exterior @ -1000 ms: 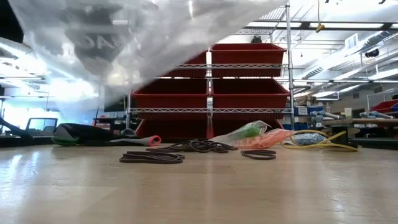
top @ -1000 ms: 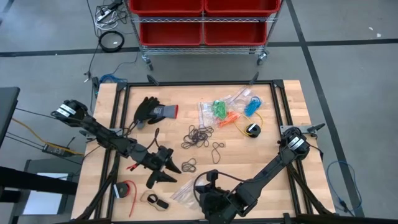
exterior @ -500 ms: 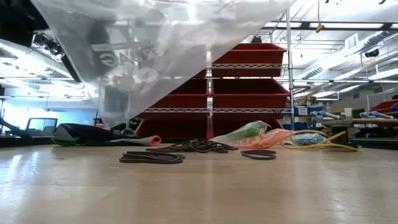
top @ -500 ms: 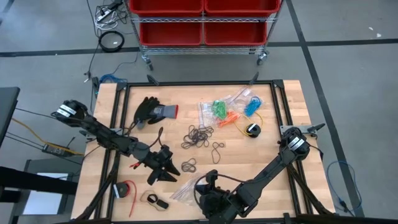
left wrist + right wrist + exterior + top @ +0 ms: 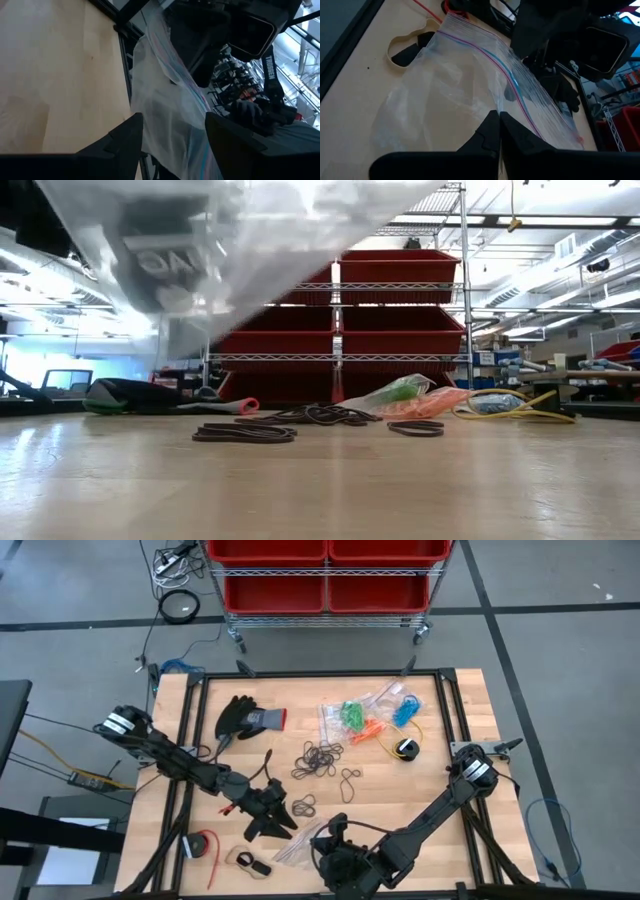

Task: Sort rubber bands
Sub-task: Open the transparent zip bag

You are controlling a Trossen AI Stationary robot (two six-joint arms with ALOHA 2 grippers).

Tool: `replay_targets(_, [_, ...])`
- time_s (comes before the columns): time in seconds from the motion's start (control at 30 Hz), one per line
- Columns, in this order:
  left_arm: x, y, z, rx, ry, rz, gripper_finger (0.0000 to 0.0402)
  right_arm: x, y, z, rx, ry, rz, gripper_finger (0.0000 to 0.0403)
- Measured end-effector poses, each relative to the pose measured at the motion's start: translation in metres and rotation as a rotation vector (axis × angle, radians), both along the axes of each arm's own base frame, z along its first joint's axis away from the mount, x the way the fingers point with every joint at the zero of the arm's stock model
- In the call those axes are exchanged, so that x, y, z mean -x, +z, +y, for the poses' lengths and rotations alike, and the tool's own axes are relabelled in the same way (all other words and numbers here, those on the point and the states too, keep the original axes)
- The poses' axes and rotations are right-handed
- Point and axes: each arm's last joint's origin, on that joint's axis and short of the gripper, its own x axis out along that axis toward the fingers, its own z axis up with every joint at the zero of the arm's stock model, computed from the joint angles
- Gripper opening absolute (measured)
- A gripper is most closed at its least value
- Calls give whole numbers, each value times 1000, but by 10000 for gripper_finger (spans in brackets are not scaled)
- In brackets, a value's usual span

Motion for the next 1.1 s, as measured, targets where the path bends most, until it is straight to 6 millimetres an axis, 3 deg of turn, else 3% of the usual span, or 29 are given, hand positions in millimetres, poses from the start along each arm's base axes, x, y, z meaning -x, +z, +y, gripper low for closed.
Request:
replay_targets(0.6, [-1, 0, 0, -1, -1, 2, 166, -5, 0, -7, -2, -16, 1, 0])
replay_targets(1.0, [-1, 1, 0, -11, 8, -13, 160, -13, -1, -19, 17, -42, 17, 0])
replay_targets(1.1, [-1, 1, 0, -20, 7, -21, 140, -13, -2, -21, 26, -46, 28, 0])
